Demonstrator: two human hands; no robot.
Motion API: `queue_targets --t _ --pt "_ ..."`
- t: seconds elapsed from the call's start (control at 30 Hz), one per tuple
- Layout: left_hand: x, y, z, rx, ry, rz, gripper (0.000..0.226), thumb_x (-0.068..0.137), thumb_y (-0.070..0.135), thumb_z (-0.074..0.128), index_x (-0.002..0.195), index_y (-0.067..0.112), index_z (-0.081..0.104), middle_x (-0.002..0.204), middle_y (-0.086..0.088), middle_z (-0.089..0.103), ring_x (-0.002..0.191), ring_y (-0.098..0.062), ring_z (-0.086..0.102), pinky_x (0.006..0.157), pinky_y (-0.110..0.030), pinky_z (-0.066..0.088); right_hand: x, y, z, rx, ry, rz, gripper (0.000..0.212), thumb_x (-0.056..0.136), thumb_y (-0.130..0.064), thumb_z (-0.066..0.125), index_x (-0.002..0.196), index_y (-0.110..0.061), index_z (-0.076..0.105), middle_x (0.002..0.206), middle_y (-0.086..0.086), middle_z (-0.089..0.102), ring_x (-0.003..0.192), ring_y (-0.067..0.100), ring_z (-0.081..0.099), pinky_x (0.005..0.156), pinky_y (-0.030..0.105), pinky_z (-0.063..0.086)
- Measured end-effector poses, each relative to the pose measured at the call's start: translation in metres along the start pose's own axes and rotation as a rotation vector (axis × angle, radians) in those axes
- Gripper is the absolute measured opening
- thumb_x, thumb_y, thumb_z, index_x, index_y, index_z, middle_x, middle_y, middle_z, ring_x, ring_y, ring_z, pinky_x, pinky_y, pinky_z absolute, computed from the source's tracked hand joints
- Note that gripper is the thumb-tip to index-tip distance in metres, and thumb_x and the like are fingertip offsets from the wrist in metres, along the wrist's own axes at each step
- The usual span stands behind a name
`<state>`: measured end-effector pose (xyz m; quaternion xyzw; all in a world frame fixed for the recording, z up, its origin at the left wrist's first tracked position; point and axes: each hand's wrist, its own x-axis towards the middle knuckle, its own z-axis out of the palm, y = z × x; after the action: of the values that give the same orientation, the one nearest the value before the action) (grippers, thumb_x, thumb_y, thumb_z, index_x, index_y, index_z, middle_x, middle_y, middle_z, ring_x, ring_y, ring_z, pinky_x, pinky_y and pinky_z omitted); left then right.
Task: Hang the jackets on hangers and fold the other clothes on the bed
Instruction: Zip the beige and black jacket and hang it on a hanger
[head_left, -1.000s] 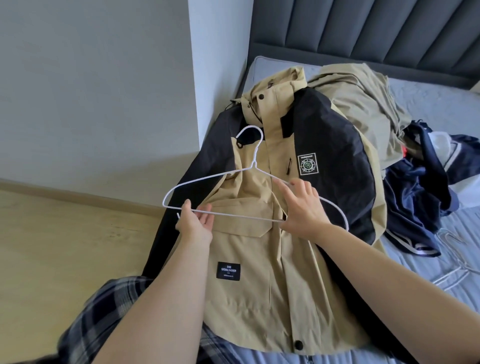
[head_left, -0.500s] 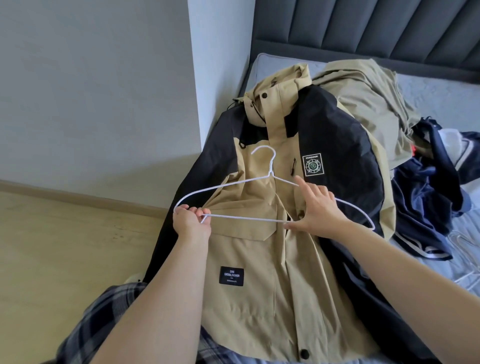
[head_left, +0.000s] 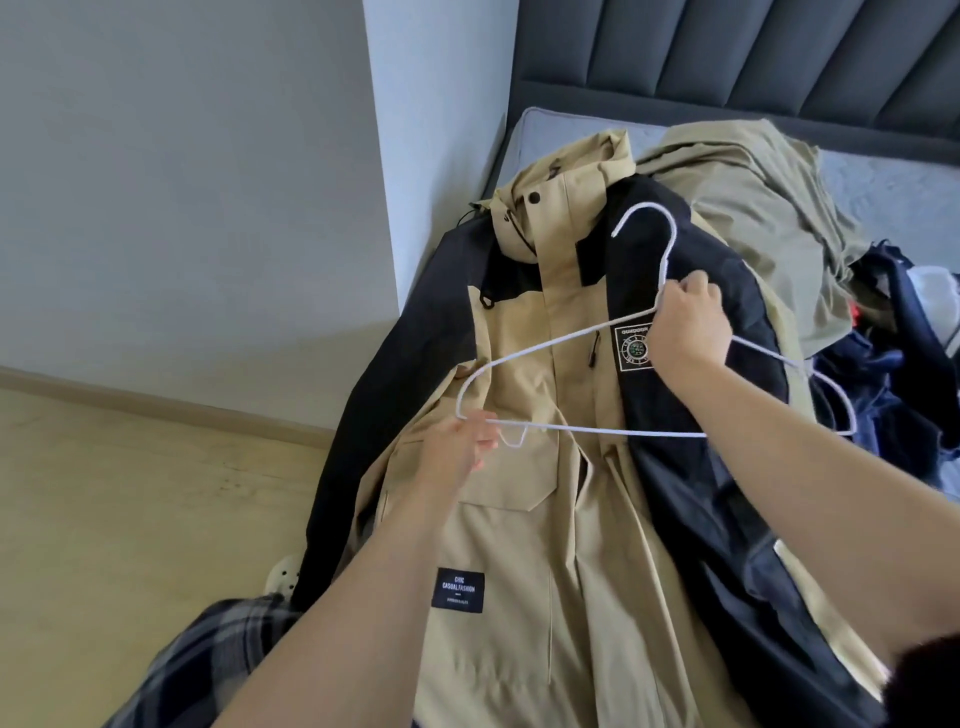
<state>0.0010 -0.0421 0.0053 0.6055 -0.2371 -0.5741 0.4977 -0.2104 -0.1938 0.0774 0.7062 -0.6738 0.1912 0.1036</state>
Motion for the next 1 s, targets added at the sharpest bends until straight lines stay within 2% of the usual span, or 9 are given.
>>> queue_targets --t 0.07,0.17,0.37,0.5,0.6,0.67,0.73,0.83,1.0 --pt "0.007 -0.003 0.007 0.337 0.053 0.117 0.019 0.093 0.018 0.051 0.086 0.007 0.064 0.077 -0.007 0.06 0.073 -0.021 0.054 0.064 -0.028 0.04 0.009 0.015 0.014 -0.083 -0.037 0.016 0.035 0.09 -0.004 0.045 0.125 -0.007 0.05 0.134 0.019 0.037 0.118 0.038 0.036 0.087 0.052 0.039" --pt "0.019 0.005 0.013 0.526 0.091 0.274 0.024 0.096 0.017 0.046 0.11 0.012 0.066 0.104 -0.007 0.066 0.097 -0.022 0.06 0.089 -0.035 0.049 0.012 0.04 0.038 -0.163 -0.155 -0.006 0.058 0.091 -0.004 0.045 0.145 -0.019 0.031 0.153 0.016 0.017 0.138 0.033 0.018 0.103 0.06 0.026" --pt "0.068 0.038 0.008 0.868 0.203 0.567 0.034 0.093 0.01 0.05 0.126 0.014 0.06 0.138 -0.004 0.048 0.128 -0.019 0.043 0.102 -0.031 0.04 -0.016 0.072 0.086 -0.094 -0.267 -0.023 0.063 0.091 -0.001 0.039 0.151 -0.01 0.019 0.154 0.019 0.019 0.143 0.032 0.016 0.105 0.057 0.031" --pt "0.1 0.052 0.006 1.074 0.333 0.373 0.072 0.09 0.037 0.06 0.15 0.022 0.022 0.156 -0.007 0.02 0.142 -0.027 0.019 0.11 -0.044 0.029 -0.016 0.078 0.105 -0.064 -0.321 -0.024 0.063 0.093 -0.002 0.038 0.151 -0.012 0.018 0.155 0.019 0.019 0.144 0.031 0.016 0.107 0.053 0.03" --pt "0.113 0.052 0.018 1.03 0.18 0.178 0.093 0.082 0.047 0.067 0.151 0.021 0.01 0.15 -0.008 0.034 0.135 -0.031 0.034 0.102 -0.043 0.039 -0.013 0.082 0.11 -0.046 -0.334 -0.028 0.064 0.092 -0.001 0.038 0.152 -0.013 0.018 0.156 0.018 0.017 0.145 0.03 0.014 0.109 0.052 0.029" --pt "0.115 0.048 0.022 1.213 0.173 0.181 0.063 0.086 0.039 0.064 0.137 0.016 0.036 0.134 -0.008 0.049 0.118 -0.03 0.049 0.086 -0.038 0.047 -0.014 0.082 0.109 -0.021 -0.33 -0.023 0.067 0.089 0.001 0.04 0.151 -0.015 0.02 0.157 0.016 0.017 0.146 0.028 0.012 0.109 0.052 0.027" --pt "0.111 0.046 0.02 1.229 0.26 0.26 0.01 0.09 0.024 0.055 0.097 0.018 0.054 0.104 -0.005 0.061 0.087 -0.025 0.056 0.061 -0.031 0.042 -0.017 0.08 0.103 0.008 -0.333 -0.021 0.069 0.087 0.003 0.043 0.15 -0.017 0.024 0.158 0.013 0.018 0.146 0.025 0.012 0.11 0.051 0.023" --pt "0.096 0.033 0.006 1.126 0.245 0.356 0.02 0.085 0.014 0.049 0.067 0.017 0.04 0.067 0.002 0.052 0.061 -0.02 0.046 0.046 -0.028 0.026 -0.024 0.076 0.087 0.092 -0.283 -0.05 0.061 0.085 0.003 0.049 0.144 -0.013 0.041 0.153 0.012 0.032 0.143 0.026 0.024 0.109 0.049 0.024" --pt "0.069 0.004 -0.024 1.151 0.07 0.415 0.019 0.078 0.015 0.05 0.062 0.014 0.039 0.059 0.002 0.047 0.06 -0.02 0.045 0.047 -0.03 0.025 -0.024 0.035 0.042 0.266 0.091 -0.163 0.051 0.072 0.013 0.057 0.121 -0.002 0.063 0.13 0.014 0.057 0.113 0.037 0.054 0.083 0.042 0.049"
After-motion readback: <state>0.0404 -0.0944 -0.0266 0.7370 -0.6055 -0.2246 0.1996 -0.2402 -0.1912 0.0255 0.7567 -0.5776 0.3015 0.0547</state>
